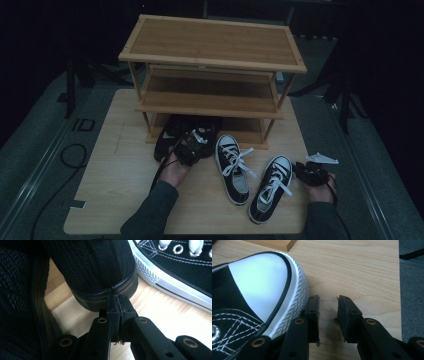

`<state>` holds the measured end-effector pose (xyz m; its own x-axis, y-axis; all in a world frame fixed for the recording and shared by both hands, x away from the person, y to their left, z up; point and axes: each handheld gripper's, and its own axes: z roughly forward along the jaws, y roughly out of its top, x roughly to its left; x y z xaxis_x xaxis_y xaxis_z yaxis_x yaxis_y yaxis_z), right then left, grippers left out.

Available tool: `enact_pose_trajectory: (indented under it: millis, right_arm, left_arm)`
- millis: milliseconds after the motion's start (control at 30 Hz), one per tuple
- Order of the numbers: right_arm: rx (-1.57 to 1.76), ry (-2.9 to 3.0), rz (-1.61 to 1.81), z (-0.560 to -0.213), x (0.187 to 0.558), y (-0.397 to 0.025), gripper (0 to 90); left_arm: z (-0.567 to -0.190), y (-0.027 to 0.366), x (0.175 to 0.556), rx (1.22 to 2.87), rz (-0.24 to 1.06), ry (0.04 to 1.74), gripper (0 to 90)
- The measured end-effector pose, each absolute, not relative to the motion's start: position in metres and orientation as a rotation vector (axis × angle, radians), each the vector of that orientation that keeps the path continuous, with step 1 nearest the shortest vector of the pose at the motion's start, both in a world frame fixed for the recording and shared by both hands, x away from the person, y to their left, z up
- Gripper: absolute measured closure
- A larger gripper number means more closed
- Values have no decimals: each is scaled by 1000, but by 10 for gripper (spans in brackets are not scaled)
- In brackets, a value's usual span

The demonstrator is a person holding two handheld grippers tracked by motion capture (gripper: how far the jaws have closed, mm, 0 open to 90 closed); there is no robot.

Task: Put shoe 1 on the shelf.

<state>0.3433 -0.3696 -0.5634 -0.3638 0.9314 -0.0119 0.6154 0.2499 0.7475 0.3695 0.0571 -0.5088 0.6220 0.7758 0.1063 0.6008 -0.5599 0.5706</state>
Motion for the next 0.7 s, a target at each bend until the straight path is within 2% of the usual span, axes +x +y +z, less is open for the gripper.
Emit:
enact_pose_trajectory:
  millis: [200, 400, 700]
  right_arm:
    - [1405, 2070, 920, -563, 343, -370, 708]
    - [1406, 2071, 922, -563, 343, -370, 708]
    - [1404, 2073, 923, -563, 344, -370, 707]
  left_arm:
    - [-515, 47, 381, 2364, 426, 1062, 882]
    - [-521, 30, 385, 2387, 427, 1031, 877]
    - [-515, 54, 379, 2362, 508, 1120, 873]
